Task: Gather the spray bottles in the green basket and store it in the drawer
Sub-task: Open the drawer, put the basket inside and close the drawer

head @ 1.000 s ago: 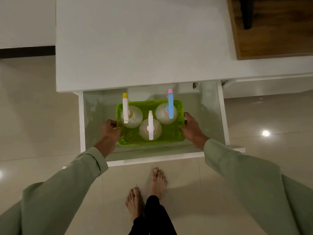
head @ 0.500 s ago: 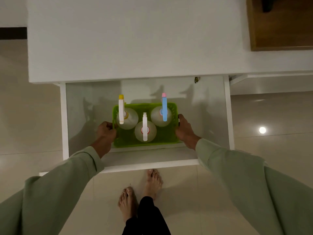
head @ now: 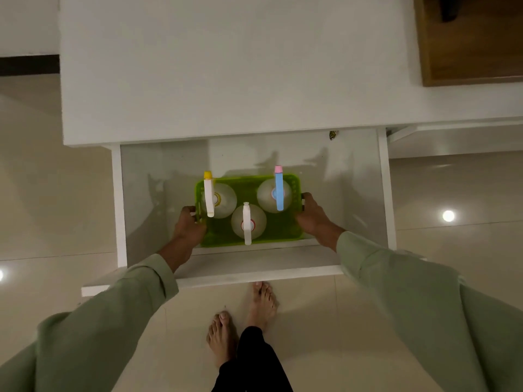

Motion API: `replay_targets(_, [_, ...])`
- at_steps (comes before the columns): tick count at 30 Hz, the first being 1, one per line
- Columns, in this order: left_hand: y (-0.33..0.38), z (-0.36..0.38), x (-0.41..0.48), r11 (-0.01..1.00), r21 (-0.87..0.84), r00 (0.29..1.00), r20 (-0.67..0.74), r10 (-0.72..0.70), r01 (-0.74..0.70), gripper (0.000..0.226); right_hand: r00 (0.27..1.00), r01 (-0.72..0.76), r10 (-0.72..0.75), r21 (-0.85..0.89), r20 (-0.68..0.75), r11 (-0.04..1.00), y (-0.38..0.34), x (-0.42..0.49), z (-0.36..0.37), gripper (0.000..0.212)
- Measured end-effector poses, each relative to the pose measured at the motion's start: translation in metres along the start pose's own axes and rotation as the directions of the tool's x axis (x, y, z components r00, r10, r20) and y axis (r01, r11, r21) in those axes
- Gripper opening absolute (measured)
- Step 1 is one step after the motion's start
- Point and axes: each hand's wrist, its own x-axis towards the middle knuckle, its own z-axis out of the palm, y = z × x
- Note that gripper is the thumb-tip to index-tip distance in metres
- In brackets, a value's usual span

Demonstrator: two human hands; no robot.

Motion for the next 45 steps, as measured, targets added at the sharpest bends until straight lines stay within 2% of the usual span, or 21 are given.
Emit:
replay_targets(2, [0.000,-0.005,-0.013,1.000,-0.030,1.000,0.015,-0.001,0.002,0.062,0.999,-0.025,0.025,0.015,-0.019,1.000,-0.001,-0.009,-0.005,0.065])
replay_targets(5, [0.002,-0.017,-0.037,0.999,-0.027,1.000,-0.002,-0.023,0.023,0.067,0.998,-0.009,0.012,0.048,-0.057,0.999,-0.004,-0.035,-0.014,0.065])
replay_targets(7, [0.005,-0.028,-0.060,0.998,0.043,0.999,-0.021,0.043,-0.042,0.064,0.991,0.079,-0.077,0.014,-0.107,0.997,-0.006,-0.061,-0.018,0.061])
replay_targets(9, [0.007,-0.038,-0.088,0.964,0.184,0.980,-0.011,0.196,-0.191,0.055,0.963,0.220,-0.227,-0.063,-0.146,0.974,-0.007,-0.091,-0.018,0.055])
replay_targets(11, [0.004,-0.044,-0.121,0.881,0.296,0.927,0.057,0.370,-0.370,0.042,0.924,0.341,-0.359,-0.141,-0.130,0.929,-0.003,-0.124,-0.013,0.048])
replay_targets(13, [-0.001,-0.044,-0.154,0.790,0.368,0.870,0.161,0.466,-0.491,0.038,0.902,0.407,-0.428,-0.229,-0.050,0.884,0.003,-0.152,-0.008,0.049])
replay_targets(15, [-0.009,-0.041,-0.176,0.652,0.503,0.820,0.269,0.506,-0.567,0.043,0.884,0.452,-0.462,-0.373,0.069,0.810,0.012,-0.167,-0.001,0.053])
replay_targets(17, [-0.015,-0.035,-0.185,0.474,0.636,0.771,0.335,0.541,-0.609,0.048,0.861,0.483,-0.483,-0.555,0.159,0.677,0.022,-0.170,0.007,0.054])
replay_targets(19, [-0.015,-0.029,-0.186,0.377,0.700,0.750,0.347,0.562,-0.607,0.049,0.842,0.475,-0.515,-0.673,0.159,0.568,0.027,-0.167,0.014,0.044])
replay_targets(21, [-0.012,-0.025,-0.181,0.368,0.710,0.745,0.330,0.580,-0.601,0.041,0.826,0.444,-0.552,-0.732,0.112,0.517,0.029,-0.163,0.022,0.032])
replay_targets(25, [-0.006,-0.025,-0.169,0.443,0.660,0.745,0.279,0.606,-0.607,0.033,0.799,0.397,-0.597,-0.807,0.071,0.436,0.031,-0.157,0.030,0.024])
replay_targets(33, [0.008,-0.023,-0.153,0.442,0.648,0.691,0.184,0.699,-0.620,0.032,0.770,0.375,-0.638,-0.823,0.019,0.427,0.011,-0.143,0.022,0.024])
replay_targets(35, [0.018,-0.024,-0.148,0.472,0.639,0.684,0.119,0.719,-0.607,0.043,0.748,0.382,-0.663,-0.809,-0.013,0.446,0.001,-0.136,0.017,0.031])
replay_targets(37, [0.028,-0.023,-0.142,0.464,0.652,0.654,0.065,0.754,-0.600,0.060,0.710,0.383,-0.702,-0.808,-0.053,0.448,-0.011,-0.130,0.013,0.047])
replay_targets(42, [0.063,-0.026,-0.120,0.313,0.774,0.535,0.038,0.844,-0.549,0.104,0.585,0.367,-0.801,-0.839,-0.127,0.402,-0.049,-0.109,0.001,0.099])
replay_targets(45, [0.089,-0.029,-0.104,0.218,0.814,0.483,0.087,0.871,-0.538,0.114,0.536,0.342,-0.831,-0.861,-0.150,0.376,-0.070,-0.095,-0.007,0.118])
